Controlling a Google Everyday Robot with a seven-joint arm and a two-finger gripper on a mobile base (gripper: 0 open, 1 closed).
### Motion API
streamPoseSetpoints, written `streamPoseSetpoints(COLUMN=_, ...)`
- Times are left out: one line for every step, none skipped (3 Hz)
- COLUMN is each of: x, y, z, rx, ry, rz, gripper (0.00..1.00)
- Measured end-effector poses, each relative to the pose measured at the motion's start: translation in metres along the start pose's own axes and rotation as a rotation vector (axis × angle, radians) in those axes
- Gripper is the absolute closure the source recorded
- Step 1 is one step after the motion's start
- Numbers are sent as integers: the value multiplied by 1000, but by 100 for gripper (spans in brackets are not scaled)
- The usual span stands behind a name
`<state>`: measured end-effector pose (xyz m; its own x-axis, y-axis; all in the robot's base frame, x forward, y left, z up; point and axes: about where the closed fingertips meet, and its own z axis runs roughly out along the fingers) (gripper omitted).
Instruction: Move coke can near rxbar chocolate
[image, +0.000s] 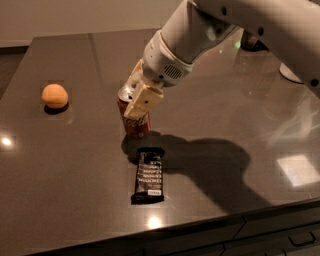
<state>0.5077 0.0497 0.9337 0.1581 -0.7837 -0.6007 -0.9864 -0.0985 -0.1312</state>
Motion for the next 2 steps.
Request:
streamPoseSetpoints(x=5, y=1, z=8, rx=-27, ry=-3, rz=-8, gripper=54)
streamPoseSetpoints(x=8, y=0, z=12, rx=-40, ry=-6, rz=-5, gripper=31)
